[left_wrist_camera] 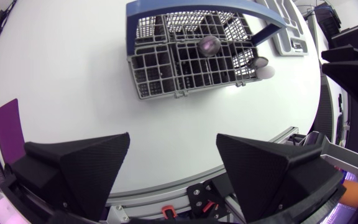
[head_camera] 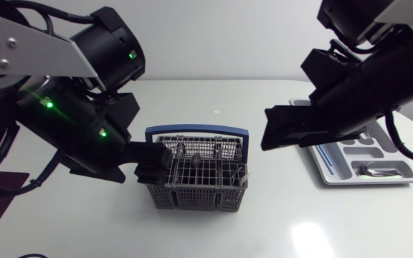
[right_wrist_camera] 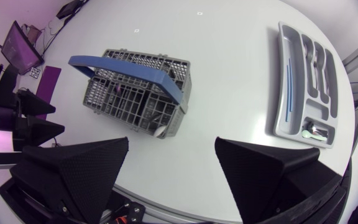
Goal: Unload the cutlery basket into the drawer organizer.
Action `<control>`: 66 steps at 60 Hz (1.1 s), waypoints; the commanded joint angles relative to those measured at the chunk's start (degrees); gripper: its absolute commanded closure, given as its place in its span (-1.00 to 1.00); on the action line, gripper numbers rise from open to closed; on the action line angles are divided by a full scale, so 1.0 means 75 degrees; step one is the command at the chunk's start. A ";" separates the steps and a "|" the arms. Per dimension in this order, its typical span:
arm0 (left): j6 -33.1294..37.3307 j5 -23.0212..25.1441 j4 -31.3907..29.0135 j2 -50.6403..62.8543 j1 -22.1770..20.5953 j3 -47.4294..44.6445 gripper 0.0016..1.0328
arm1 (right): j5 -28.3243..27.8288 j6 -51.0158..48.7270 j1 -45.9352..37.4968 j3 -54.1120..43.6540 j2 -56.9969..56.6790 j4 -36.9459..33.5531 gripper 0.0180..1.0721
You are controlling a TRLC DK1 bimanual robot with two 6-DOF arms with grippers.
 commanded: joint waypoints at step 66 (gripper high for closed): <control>0.0096 -0.0369 -0.0326 -0.0411 0.0266 -0.0474 -0.90 | 0.1554 0.0010 0.1759 0.0884 0.0852 -0.1100 -0.90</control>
